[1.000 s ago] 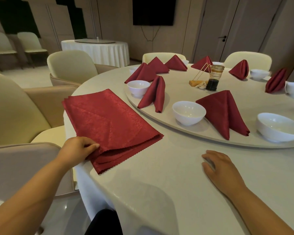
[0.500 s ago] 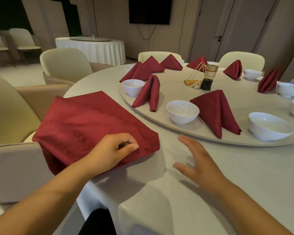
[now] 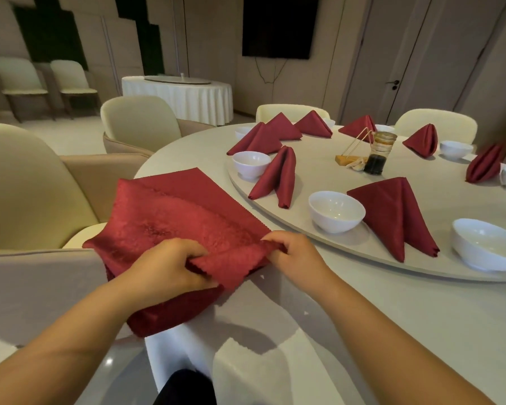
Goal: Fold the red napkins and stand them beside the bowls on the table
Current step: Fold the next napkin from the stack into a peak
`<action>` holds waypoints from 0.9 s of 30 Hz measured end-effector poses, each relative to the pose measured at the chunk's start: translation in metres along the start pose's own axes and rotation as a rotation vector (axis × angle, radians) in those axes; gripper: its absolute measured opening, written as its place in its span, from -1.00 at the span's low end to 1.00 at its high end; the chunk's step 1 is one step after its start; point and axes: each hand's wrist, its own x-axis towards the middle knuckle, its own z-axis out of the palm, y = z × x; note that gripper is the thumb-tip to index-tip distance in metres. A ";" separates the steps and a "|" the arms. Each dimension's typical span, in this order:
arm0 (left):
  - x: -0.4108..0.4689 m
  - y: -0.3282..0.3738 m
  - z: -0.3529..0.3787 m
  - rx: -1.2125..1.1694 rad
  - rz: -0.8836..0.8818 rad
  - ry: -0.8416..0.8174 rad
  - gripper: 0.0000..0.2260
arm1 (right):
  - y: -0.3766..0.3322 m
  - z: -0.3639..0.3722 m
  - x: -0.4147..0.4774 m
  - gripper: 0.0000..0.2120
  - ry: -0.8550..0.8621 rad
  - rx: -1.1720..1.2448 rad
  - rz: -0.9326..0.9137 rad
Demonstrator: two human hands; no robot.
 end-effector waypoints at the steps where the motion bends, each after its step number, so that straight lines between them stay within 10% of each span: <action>1: -0.003 -0.004 -0.004 -0.048 0.000 0.045 -0.86 | -0.004 -0.001 0.003 -0.82 0.021 0.016 0.002; 9: -0.009 -0.015 -0.035 -0.416 -0.214 0.476 -0.59 | -0.056 -0.014 0.010 -0.83 0.178 0.037 -0.030; 27: -0.049 0.163 -0.186 -0.085 0.374 0.928 -0.60 | -0.251 -0.134 -0.073 -0.57 0.489 -0.361 -0.490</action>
